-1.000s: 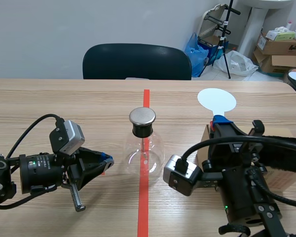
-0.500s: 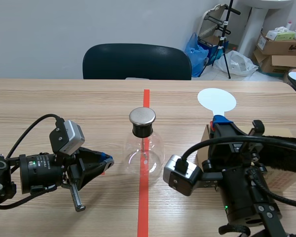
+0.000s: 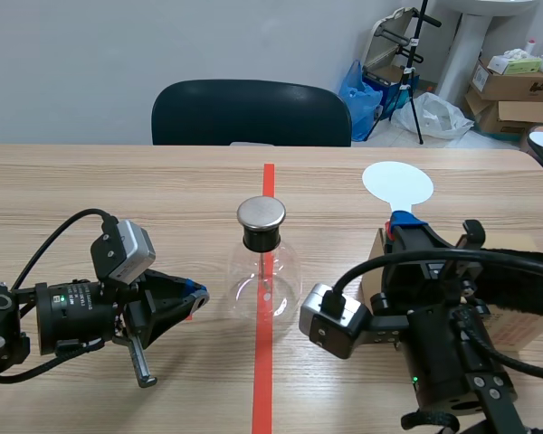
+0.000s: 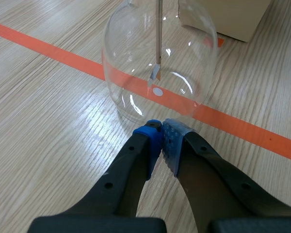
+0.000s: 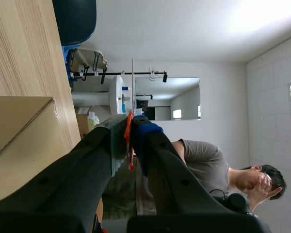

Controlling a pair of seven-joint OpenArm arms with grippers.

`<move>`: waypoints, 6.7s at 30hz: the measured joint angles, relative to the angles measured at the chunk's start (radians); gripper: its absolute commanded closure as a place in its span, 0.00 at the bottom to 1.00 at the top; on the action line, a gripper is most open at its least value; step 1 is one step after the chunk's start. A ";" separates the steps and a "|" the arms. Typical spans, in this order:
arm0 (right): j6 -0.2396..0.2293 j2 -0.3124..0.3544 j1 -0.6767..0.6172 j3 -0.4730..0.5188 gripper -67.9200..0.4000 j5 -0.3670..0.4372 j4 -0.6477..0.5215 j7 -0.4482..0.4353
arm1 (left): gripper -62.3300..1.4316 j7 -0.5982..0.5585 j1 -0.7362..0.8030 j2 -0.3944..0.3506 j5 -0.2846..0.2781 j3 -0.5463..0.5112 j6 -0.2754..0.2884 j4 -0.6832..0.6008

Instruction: Do the electroscope experiment

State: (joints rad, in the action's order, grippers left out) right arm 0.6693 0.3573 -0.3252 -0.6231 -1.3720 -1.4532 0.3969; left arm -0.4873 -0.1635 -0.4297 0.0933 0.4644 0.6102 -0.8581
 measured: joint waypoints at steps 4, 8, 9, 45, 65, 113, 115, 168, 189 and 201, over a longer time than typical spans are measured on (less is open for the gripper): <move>0.000 0.000 0.000 0.000 0.98 0.000 0.000 -0.003 | 0.91 0.000 0.000 0.000 0.000 0.000 0.000 0.000; 0.000 0.000 0.000 0.000 0.98 0.000 0.000 -0.003 | 0.91 0.000 0.000 0.000 0.000 0.000 0.000 0.000; 0.000 0.000 0.000 0.000 0.98 0.000 0.000 -0.003 | 0.91 0.000 0.000 0.000 0.000 0.000 0.000 0.000; 0.000 0.000 0.000 0.000 0.98 0.000 0.000 -0.003 | 0.91 0.000 0.000 0.000 0.000 0.000 0.000 0.000; 0.000 0.000 0.000 0.000 0.98 0.000 0.000 -0.003 | 0.91 0.000 0.000 0.000 0.000 0.000 0.000 0.000; 0.000 0.000 0.000 0.000 0.98 -0.014 0.000 -0.539 | 0.91 0.000 0.000 0.000 0.000 0.000 0.000 0.000; 0.000 0.000 0.000 0.000 0.98 -0.016 0.000 -0.539 | 0.91 0.000 0.000 0.000 0.000 0.000 0.000 0.000; 0.000 0.000 0.000 0.000 0.98 -0.016 0.000 -0.535 | 0.91 0.000 0.000 0.000 0.000 0.000 0.000 0.000; 0.000 0.000 0.000 0.000 0.98 -0.016 0.000 -0.535 | 0.91 0.000 0.000 0.000 0.000 0.000 0.000 0.000; 0.000 0.000 0.000 0.000 0.98 -0.016 0.000 -0.535 | 0.91 0.000 0.000 0.000 0.000 0.000 0.000 0.000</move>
State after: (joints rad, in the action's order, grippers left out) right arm 0.6693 0.3573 -0.3252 -0.6231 -1.3876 -1.4532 -0.1379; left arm -0.4873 -0.1635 -0.4297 0.0933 0.4644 0.6102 -0.8581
